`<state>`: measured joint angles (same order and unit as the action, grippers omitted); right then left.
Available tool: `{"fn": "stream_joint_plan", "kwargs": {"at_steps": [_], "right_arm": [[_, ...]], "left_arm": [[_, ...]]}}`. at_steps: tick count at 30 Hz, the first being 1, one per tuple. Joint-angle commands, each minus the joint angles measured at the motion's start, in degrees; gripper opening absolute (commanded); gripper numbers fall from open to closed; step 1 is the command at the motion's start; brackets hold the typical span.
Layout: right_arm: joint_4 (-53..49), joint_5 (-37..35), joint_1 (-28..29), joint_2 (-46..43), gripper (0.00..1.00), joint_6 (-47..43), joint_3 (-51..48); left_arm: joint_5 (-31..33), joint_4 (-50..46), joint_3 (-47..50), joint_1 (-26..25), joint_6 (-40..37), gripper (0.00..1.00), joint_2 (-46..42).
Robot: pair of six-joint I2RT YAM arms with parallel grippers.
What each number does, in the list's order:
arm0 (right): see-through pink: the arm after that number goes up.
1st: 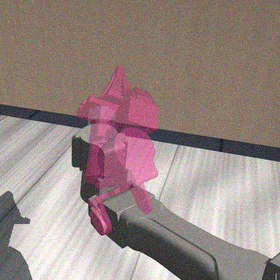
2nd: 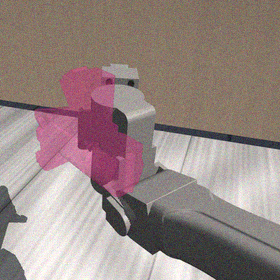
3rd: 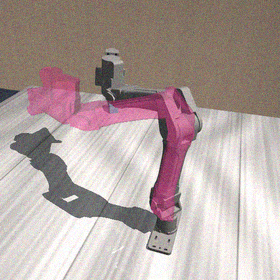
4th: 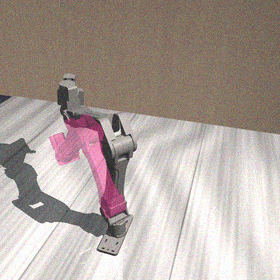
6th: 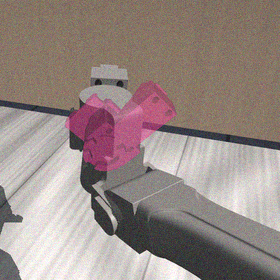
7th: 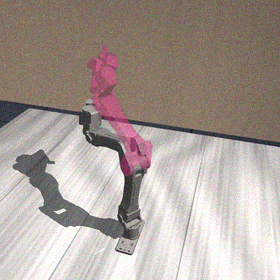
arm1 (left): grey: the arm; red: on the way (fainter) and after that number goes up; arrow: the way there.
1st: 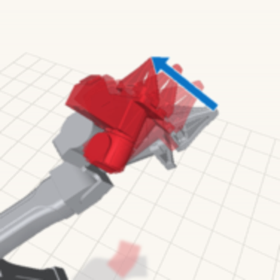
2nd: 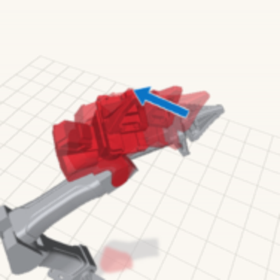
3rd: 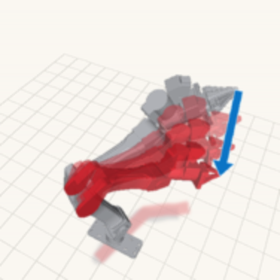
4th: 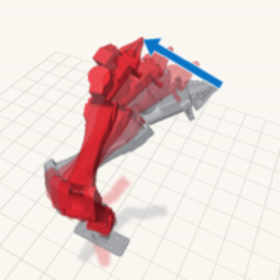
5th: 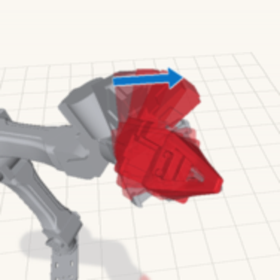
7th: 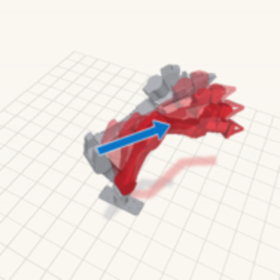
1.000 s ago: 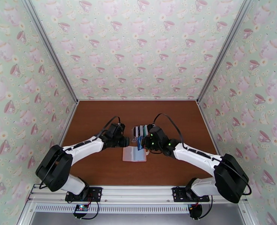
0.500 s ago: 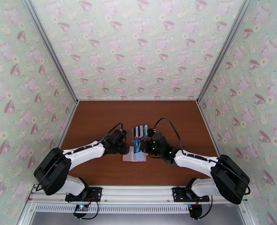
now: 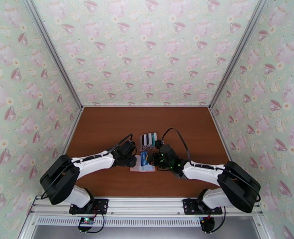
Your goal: Put the credit cards into the card holder
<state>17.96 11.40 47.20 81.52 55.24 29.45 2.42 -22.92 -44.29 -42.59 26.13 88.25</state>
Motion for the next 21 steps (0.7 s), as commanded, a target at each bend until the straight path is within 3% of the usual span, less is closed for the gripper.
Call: {"fn": "stream_joint_plan", "kwargs": {"at_steps": [1, 21], "right_arm": [[3.4, 0.2, 0.3, 1.4, 0.0, 1.2, -1.5], [13.5, 1.0, 0.4, 7.3, 0.0, 3.6, -5.0]], "left_arm": [[1.7, -0.5, -0.9, -0.3, 0.1, 0.36, 1.5], [0.5, 0.4, 1.2, -0.7, 0.7, 0.29, 2.1]]}}
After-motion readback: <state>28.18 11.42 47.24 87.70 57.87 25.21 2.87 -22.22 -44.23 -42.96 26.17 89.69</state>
